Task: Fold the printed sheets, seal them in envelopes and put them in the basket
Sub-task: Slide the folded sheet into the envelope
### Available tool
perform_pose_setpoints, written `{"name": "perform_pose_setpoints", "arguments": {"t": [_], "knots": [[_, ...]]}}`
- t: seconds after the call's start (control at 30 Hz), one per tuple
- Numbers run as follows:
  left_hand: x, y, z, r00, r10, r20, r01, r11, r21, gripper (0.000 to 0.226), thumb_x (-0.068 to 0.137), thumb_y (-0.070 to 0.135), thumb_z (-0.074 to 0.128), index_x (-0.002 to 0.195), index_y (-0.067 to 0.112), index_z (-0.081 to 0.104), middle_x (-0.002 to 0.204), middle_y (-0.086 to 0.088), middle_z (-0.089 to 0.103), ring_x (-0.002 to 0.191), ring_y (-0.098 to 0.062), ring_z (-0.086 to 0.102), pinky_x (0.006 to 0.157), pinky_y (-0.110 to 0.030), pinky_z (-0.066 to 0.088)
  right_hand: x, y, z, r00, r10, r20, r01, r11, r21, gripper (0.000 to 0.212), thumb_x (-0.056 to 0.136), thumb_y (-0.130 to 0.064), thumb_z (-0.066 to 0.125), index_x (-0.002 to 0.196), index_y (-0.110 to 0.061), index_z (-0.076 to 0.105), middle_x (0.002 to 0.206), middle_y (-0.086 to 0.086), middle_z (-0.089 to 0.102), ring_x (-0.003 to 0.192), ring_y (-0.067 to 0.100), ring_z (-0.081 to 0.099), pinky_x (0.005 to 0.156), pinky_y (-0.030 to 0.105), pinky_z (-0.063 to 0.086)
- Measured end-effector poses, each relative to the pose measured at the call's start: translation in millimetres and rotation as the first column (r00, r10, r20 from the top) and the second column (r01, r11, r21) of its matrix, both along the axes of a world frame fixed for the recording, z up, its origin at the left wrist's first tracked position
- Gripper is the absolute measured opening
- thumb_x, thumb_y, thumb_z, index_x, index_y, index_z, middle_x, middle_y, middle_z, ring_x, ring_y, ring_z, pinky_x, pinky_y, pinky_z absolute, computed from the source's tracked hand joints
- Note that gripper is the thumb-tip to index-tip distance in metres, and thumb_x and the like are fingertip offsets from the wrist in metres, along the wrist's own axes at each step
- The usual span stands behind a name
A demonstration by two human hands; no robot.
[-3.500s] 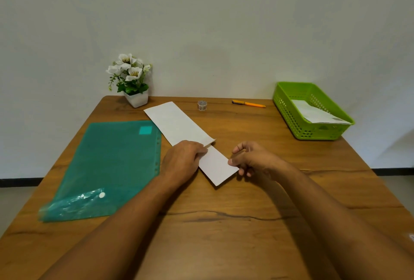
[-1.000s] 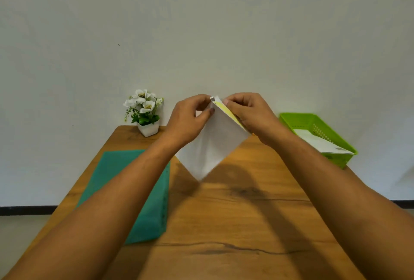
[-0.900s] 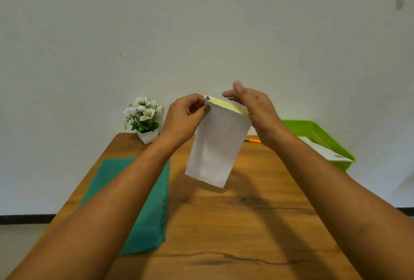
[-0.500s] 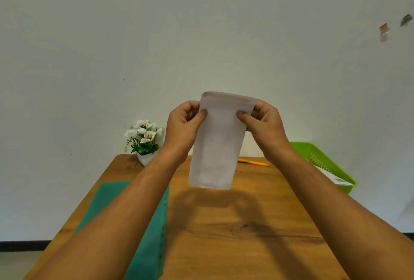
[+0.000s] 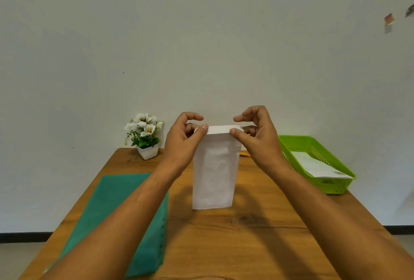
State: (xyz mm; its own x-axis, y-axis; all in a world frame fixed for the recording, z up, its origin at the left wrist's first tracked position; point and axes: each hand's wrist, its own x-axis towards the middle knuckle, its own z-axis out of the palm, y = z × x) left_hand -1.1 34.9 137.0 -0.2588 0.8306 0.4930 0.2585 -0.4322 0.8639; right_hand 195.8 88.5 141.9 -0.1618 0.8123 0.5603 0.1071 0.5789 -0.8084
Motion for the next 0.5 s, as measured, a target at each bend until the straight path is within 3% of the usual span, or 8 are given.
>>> {"name": "perform_pose_setpoints", "arguments": {"t": [0.07,0.2,0.5], "knots": [[-1,-1,-1,0.998,0.009,-0.059,-0.009,1.0,0.013,0.014,0.101,0.028,0.063,0.113,0.031,0.06,0.069,0.01,0.059,0.074,-0.012,0.057,0.077,-0.048,0.053,0,-1,1,0.995,-0.002,0.096,-0.004,0.998,0.055,0.025,0.09,-0.017,0.079,0.106,-0.025,0.062,0.113,-0.01,0.067,0.087,0.013,0.065,0.071,0.028,0.055],[-1,-5,0,0.979,0.036,-0.202,-0.022,0.997,0.071,0.011,0.102,0.03,0.062,0.098,0.024,0.071,0.09,0.008,0.07,0.086,-0.017,0.066,0.077,-0.052,0.055,1,0,-2,0.95,0.004,0.313,-0.052,0.988,0.145,0.011,0.089,-0.024,0.08,0.099,-0.026,0.075,0.12,-0.009,0.064,0.104,0.001,0.061,0.079,0.017,0.049],[-3,-9,-1,0.941,0.03,-0.336,0.006,0.994,0.105,0.007,0.094,0.026,0.073,0.097,0.022,0.079,0.091,0.012,0.075,0.094,-0.01,0.071,0.073,-0.041,0.061,-11,-5,6,0.942,-0.015,0.334,-0.052,0.98,0.193,0.007,0.093,-0.026,0.075,0.099,-0.022,0.078,0.101,-0.012,0.072,0.102,0.004,0.065,0.088,0.029,0.054]]}}
